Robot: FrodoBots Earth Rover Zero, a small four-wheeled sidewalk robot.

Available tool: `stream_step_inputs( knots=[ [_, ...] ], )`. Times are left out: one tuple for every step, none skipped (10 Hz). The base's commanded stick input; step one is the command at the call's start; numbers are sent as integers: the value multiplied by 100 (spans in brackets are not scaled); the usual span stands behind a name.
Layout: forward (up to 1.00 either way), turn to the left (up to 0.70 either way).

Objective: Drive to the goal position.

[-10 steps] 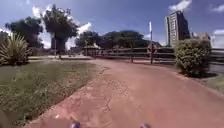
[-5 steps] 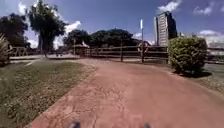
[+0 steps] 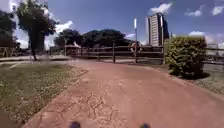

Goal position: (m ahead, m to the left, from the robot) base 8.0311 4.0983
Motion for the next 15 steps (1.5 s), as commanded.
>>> stream_step_inputs(
  knots=[
    [85, 0],
    [85, 0],
    [85, 19],
    [85, 33],
    [85, 13],
    [85, 0],
    [85, 0],
    [85, 0],
    [85, 0],
    [85, 0],
    [85, 0],
    [85, 0],
    [85, 0],
    [85, 0],
    [85, 0]
  ],
)
